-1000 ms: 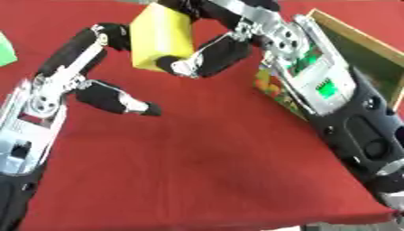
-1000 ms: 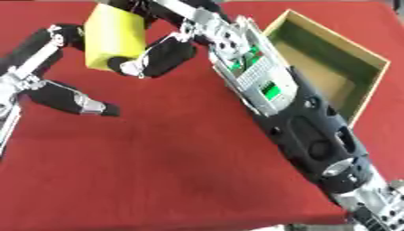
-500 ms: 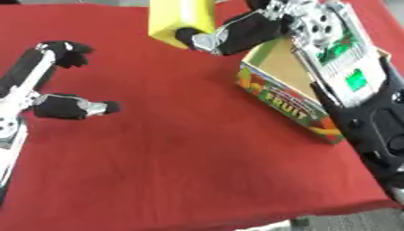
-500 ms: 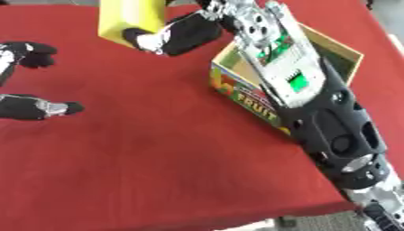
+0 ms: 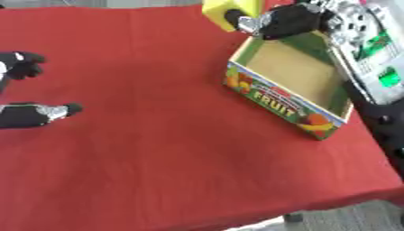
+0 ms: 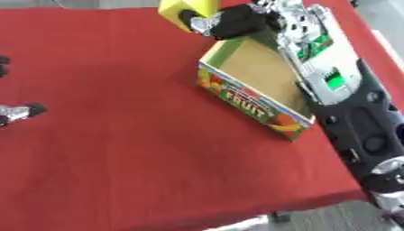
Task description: Pick up the objects with one hand, pass them to the other hand, and then place them into the box on the other side of the table.
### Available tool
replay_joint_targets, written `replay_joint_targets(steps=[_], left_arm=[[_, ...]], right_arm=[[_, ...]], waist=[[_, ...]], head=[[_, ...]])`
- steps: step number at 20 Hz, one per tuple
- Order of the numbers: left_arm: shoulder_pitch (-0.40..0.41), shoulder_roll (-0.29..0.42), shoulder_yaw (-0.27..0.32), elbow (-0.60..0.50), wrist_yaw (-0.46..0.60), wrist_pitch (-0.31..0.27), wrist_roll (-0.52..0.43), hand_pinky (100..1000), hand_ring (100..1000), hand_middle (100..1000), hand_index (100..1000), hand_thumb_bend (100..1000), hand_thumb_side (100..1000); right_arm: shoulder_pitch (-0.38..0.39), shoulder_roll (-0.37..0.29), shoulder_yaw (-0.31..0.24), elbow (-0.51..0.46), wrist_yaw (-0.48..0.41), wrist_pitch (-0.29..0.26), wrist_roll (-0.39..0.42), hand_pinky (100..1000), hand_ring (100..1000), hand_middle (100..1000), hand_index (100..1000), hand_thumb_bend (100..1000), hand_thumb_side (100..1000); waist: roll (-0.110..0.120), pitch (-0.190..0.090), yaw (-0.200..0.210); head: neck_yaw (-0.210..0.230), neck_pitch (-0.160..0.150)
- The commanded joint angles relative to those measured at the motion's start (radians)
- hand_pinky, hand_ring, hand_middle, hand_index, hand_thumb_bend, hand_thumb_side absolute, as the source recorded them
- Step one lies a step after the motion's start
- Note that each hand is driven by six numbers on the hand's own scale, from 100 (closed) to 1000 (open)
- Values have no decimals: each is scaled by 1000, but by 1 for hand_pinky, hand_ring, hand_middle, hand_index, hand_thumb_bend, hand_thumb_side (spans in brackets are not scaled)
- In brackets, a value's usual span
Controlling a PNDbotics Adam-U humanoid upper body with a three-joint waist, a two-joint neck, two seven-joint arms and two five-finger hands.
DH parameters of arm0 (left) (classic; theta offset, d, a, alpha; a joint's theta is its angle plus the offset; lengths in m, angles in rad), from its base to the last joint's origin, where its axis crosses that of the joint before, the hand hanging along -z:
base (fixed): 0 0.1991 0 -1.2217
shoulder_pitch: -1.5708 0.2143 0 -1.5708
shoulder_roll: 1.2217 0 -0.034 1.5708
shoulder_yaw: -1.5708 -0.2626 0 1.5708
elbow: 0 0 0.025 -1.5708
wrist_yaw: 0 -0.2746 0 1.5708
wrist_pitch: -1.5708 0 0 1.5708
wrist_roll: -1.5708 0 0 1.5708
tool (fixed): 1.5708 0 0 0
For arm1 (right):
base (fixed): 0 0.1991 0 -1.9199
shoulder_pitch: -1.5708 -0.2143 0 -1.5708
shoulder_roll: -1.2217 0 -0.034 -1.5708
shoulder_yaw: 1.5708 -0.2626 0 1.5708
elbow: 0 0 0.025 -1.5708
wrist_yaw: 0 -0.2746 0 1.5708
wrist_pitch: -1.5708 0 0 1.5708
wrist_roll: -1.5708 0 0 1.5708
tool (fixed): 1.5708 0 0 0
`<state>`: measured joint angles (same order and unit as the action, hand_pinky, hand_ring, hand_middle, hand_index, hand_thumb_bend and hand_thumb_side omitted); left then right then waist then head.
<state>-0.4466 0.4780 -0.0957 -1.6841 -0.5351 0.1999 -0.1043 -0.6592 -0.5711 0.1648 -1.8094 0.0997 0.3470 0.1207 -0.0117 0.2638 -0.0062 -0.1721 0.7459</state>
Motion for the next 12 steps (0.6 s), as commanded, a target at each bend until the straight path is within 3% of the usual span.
replay_joint_targets(steps=[1,7,12], left_arm=[[1,50,31,-49,18,10,32,759,688,617,789,791,350],[29,91,63,-97,34,25,76,760,688,619,790,792,358],[51,109,112,-110,108,22,123,753,675,608,787,771,392]], right_arm=[[5,-71,-48,36,-18,-20,-37,764,701,507,537,336,100],[36,-125,-94,116,-53,-43,-77,764,702,508,539,351,112],[55,-156,-95,199,-40,-51,-68,767,709,518,549,361,129]], waist=[[4,-23,1],[5,-22,4],[4,-20,9]], head=[[-11,-17],[-36,-26],[-43,-38]])
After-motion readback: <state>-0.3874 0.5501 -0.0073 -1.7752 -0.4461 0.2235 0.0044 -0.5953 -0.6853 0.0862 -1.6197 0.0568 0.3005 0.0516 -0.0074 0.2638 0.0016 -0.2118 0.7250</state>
